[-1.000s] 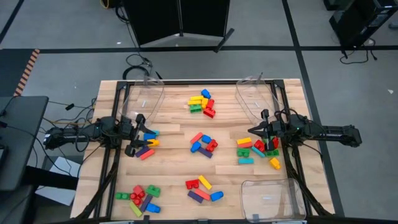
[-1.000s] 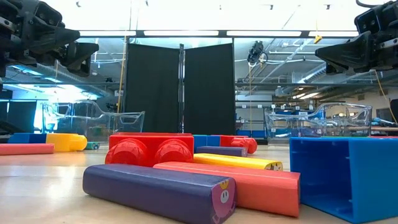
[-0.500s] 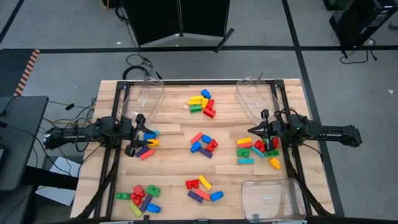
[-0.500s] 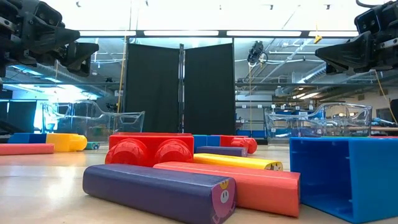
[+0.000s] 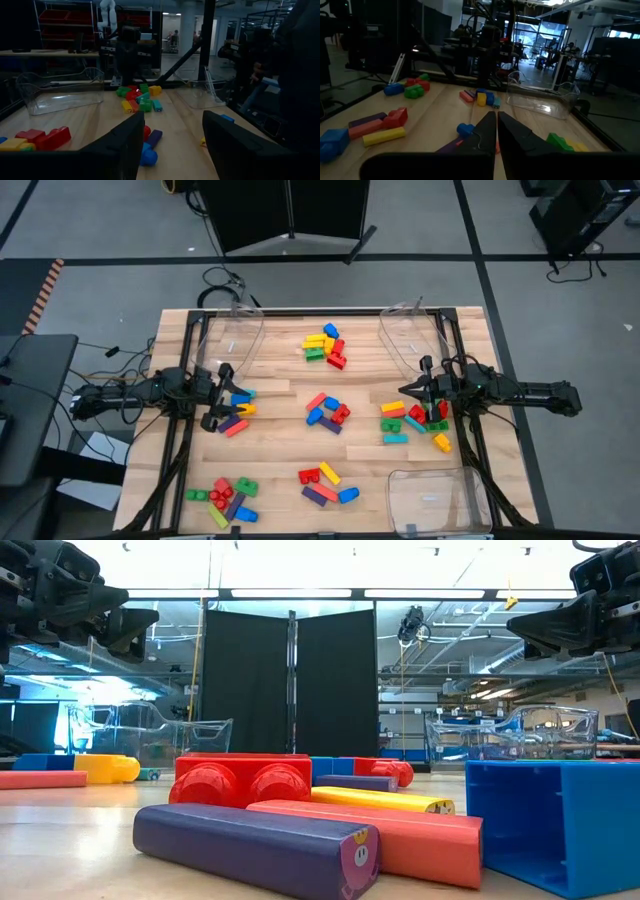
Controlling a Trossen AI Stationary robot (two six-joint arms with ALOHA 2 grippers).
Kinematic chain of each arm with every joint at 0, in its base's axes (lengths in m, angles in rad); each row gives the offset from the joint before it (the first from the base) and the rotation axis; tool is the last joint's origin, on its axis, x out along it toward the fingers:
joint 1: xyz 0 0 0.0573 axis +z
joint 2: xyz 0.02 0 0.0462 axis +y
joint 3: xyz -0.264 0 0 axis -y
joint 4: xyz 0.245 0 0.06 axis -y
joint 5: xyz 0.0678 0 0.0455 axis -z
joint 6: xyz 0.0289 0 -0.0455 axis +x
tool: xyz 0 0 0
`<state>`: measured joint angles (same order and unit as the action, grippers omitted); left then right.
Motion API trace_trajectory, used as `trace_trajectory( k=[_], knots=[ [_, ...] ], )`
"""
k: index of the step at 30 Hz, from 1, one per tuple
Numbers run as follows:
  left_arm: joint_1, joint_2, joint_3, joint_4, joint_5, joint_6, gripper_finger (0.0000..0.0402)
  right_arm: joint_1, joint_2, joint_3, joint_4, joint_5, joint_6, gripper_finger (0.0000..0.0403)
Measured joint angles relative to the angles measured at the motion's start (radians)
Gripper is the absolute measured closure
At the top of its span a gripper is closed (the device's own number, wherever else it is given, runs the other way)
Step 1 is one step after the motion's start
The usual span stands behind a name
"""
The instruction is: Sort blocks by size
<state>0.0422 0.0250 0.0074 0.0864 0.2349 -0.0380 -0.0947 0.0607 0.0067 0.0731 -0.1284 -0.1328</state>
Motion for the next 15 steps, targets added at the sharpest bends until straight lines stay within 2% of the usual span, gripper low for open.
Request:
trace_trajectory(
  k=[15],
  knots=[
    [0.000, 0.000, 0.000, 0.000, 0.000, 0.000, 0.0193, 0.000, 0.000, 0.000, 0.000, 0.000, 0.006, 0.0375]
  ],
)
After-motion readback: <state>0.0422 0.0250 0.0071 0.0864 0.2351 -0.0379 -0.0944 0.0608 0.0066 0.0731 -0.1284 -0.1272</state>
